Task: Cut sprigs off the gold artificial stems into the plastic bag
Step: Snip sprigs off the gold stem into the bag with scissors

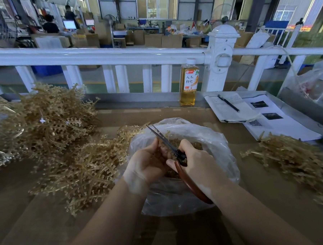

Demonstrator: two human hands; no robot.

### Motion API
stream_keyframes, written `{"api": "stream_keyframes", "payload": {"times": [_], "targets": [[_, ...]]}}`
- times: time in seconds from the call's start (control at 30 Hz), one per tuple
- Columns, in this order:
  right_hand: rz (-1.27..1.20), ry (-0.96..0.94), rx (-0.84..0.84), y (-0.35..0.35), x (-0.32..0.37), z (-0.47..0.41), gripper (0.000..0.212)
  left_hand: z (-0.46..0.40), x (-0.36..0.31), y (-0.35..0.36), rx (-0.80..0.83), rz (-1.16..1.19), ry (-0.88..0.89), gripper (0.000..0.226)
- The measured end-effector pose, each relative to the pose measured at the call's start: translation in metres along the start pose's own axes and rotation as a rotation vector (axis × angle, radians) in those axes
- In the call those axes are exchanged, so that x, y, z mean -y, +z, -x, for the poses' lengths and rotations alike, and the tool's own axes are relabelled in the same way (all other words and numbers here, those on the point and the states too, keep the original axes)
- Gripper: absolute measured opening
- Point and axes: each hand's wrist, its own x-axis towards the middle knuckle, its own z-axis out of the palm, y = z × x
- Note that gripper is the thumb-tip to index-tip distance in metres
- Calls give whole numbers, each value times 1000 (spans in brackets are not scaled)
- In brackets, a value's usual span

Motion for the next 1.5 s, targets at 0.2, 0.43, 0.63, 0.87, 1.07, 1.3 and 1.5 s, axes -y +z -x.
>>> {"api": "stream_keyframes", "payload": {"times": [0.2,0.43,0.63,0.87,1.07,1.3,1.5], "targets": [[86,-30,-3,-3,-2,2,29,-1,2,-2,-33,-149,97,20],[103,-26,8,-5,-2,4,27,3,2,3,-112,-258,177,21],[109,-19,5,-1,-1,5,28,7,2,6,-132,-180,108,24],[129,-36,-30,5,-4,4,26,8,4,4,-110,-46,79,31],[142,-31,-28,3,-6,6,29,3,5,0,-111,-299,275,19],[142,-61,-24,-3,-5,7,29,5,-3,-2,-160,-462,411,13],[54,-23,9,-2,-2,7,26,4,-4,7,-215,-425,258,19]]}}
